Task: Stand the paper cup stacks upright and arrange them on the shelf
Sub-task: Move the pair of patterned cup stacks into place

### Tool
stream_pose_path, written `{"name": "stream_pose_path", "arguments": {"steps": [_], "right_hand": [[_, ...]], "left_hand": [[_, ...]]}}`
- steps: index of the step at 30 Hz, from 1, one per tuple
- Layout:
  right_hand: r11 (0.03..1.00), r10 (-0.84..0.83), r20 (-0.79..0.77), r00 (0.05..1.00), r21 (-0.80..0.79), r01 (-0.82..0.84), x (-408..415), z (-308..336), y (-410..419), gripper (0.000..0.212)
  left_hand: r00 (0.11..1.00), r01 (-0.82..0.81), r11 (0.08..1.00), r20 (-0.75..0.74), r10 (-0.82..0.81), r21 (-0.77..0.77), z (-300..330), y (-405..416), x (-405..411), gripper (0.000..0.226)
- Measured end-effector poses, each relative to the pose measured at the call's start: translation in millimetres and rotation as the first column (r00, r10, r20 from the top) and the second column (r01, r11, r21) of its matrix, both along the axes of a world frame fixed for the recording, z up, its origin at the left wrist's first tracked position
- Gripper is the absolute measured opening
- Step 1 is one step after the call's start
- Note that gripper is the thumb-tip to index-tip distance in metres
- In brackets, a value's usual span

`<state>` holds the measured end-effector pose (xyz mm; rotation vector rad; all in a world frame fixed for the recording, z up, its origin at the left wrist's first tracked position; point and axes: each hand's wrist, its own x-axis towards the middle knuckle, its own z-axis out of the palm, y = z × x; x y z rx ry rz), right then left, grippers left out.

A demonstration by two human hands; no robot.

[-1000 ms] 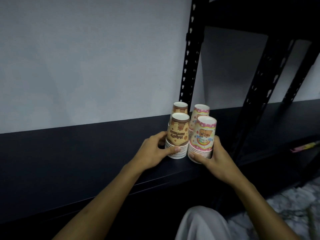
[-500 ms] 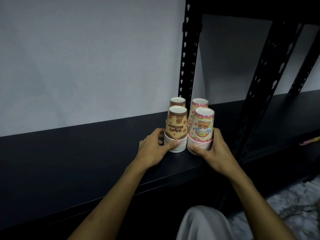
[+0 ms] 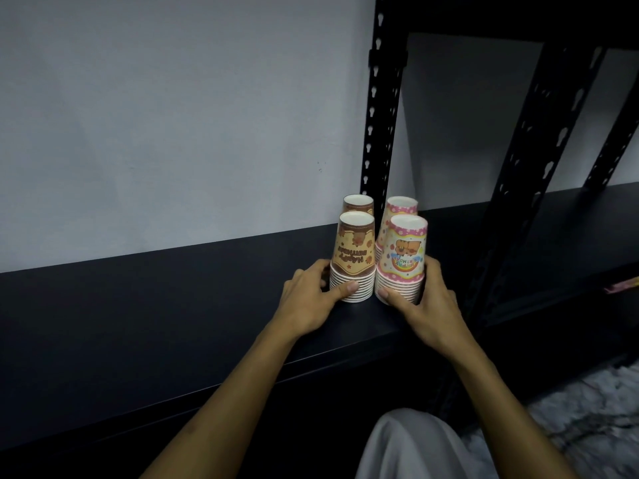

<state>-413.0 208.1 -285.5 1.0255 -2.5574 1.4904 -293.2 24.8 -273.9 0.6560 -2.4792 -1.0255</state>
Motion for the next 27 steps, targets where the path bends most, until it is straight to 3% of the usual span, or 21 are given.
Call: {"name": "stream_pose_path", "arguments": {"steps": [9, 14, 17, 19, 22, 27], "right_hand": [[0.995, -0.045, -0.103, 0.994, 0.083, 0.054, 8.6, -0.2, -3.7, 0.078], [0.989, -0.054, -0.1, 0.993, 0.13, 0.067, 13.6, 0.0, -3.8, 0.079], [0.979, -0.114, -0.115, 0.987, 0.154, 0.131, 18.4, -4.5, -4.4, 0.1], [0.969, -0.174, -0.09, 0.981, 0.162, 0.186, 27.0, -7.3, -2.4, 0.108], [0.953, -0.246, -0.108, 0.963, 0.157, 0.261, 43.0, -14.9, 1.7, 0.102], [0.913, -0.269, -0.167, 0.948, 0.27, 0.307, 74.2, -29.4, 7.0, 0.078]], "left_hand": [[0.998, -0.034, 0.999, 0.05, 0.034, 0.001, -6.0, -1.0, -0.6, 0.107], [0.995, -0.027, 1.0, 0.101, 0.026, 0.009, 1.5, 5.4, 6.1, 0.095], [0.989, -0.013, 0.993, 0.146, 0.031, -0.12, 5.4, 13.2, 12.1, 0.081], [0.972, -0.049, 0.967, 0.21, 0.103, -0.248, 0.6, 21.1, 18.8, 0.095], [0.934, -0.105, 0.938, 0.293, 0.207, -0.33, -9.0, 33.0, 33.6, 0.102], [0.9, -0.099, 0.889, 0.341, 0.272, -0.447, -17.7, 58.3, 63.4, 0.083]]}}
